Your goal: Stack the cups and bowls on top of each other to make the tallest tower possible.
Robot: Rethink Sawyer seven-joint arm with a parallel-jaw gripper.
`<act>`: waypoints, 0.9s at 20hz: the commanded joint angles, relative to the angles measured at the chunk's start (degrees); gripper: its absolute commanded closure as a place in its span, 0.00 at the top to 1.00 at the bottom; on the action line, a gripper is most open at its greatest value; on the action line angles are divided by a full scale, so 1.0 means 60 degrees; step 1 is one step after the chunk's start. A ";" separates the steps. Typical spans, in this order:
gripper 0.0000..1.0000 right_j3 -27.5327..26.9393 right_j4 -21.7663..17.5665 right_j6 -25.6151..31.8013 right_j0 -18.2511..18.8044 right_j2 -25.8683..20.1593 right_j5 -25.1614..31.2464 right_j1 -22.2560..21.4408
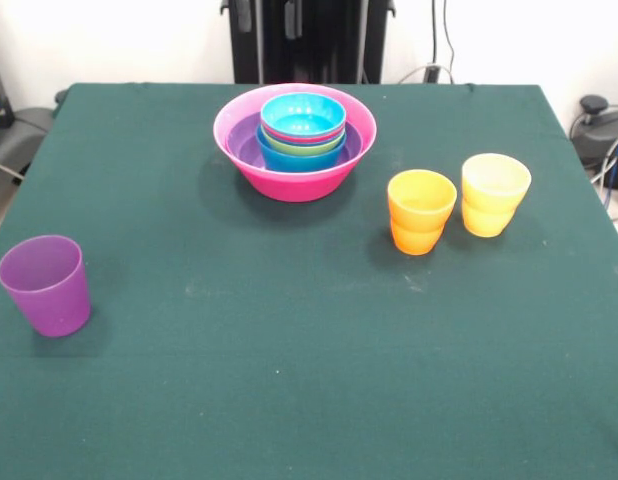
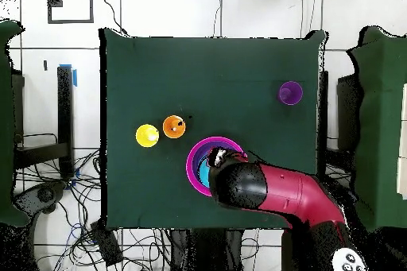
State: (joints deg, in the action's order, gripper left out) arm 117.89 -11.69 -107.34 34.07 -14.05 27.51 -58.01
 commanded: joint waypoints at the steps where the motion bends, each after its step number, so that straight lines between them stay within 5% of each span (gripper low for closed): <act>1: 1.00 -0.0555 -0.1063 0.0314 -0.0183 -0.0201 0.0123 0.1189; 6: 1.00 -0.1947 -0.1109 0.0668 -0.0313 -0.0406 0.1358 0.1585; 18: 1.00 -0.4444 -0.1501 0.1268 -0.0671 -0.0685 0.2300 0.3085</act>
State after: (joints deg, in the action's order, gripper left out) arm 100.88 -15.33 -107.34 32.17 -14.16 34.67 -45.31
